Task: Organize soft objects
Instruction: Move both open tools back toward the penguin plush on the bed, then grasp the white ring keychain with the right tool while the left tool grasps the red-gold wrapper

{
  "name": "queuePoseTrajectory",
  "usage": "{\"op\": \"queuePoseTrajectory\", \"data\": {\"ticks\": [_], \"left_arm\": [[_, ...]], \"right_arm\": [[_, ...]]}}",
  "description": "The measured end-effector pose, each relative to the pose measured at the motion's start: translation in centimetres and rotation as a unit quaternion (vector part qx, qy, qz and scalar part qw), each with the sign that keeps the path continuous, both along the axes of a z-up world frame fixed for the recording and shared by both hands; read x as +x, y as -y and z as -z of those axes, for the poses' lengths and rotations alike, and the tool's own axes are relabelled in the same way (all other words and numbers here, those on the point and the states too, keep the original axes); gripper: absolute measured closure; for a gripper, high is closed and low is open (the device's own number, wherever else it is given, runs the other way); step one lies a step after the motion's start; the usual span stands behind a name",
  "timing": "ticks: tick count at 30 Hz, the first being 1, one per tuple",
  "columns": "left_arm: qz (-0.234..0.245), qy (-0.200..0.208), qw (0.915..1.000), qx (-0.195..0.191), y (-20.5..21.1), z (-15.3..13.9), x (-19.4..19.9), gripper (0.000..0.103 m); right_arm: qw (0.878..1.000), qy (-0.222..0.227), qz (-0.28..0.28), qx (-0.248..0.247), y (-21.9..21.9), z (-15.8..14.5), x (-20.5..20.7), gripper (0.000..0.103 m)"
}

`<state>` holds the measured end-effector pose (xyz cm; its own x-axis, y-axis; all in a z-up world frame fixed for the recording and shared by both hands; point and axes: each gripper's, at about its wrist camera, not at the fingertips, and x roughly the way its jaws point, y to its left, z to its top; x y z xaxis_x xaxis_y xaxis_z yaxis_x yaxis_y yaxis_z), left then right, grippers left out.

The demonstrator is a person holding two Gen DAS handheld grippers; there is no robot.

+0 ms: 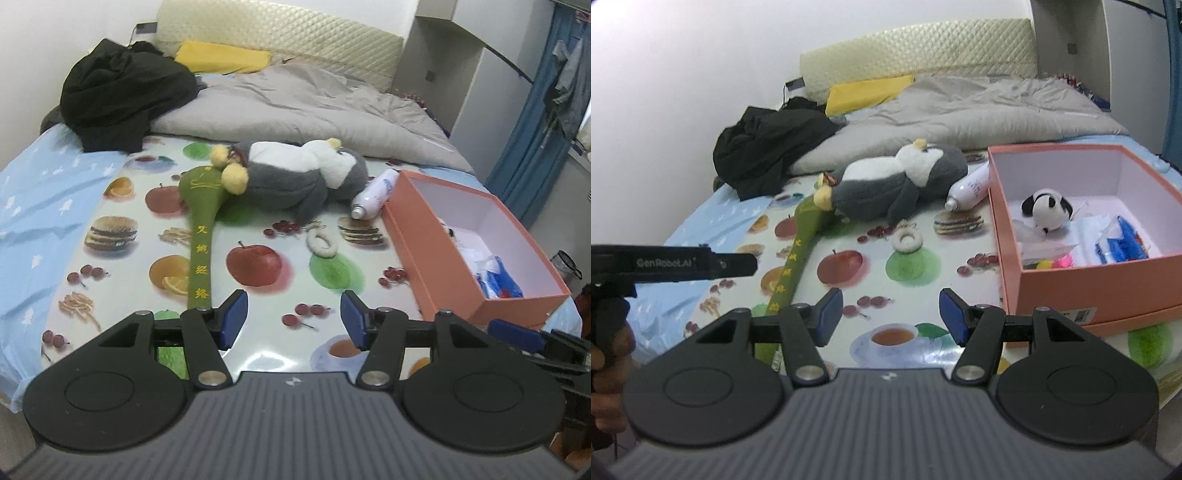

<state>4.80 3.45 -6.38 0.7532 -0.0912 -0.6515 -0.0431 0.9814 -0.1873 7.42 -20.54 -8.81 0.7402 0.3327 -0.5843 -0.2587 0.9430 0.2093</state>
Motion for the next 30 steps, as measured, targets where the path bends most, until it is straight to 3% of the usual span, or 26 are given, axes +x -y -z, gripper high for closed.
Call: {"op": "queuePoseTrajectory", "data": {"ticks": [10,19,21,23,30], "left_arm": [[-0.026,0.005,0.9996,0.001,-2.4,3.2,7.5,0.041],[-0.048,-0.001,0.9988,-0.009,-4.7,5.3,15.3,0.041],[-0.053,0.000,0.9985,-0.012,-5.4,5.6,17.0,0.041],[-0.058,0.000,0.9982,-0.016,-6.1,5.8,18.6,0.038],[-0.062,0.018,0.9973,-0.036,-7.8,6.4,24.9,0.037]], "right_arm": [[1.000,-0.019,-0.021,-0.012,-1.9,3.6,5.7,0.042],[0.999,-0.024,-0.034,-0.021,-3.9,5.1,12.7,0.042],[0.999,-0.029,-0.035,-0.022,-4.3,5.6,14.5,0.038],[0.999,-0.034,-0.034,-0.020,-4.7,6.3,16.2,0.015],[0.998,-0.044,-0.038,-0.020,-6.2,8.6,20.8,0.016]]}}
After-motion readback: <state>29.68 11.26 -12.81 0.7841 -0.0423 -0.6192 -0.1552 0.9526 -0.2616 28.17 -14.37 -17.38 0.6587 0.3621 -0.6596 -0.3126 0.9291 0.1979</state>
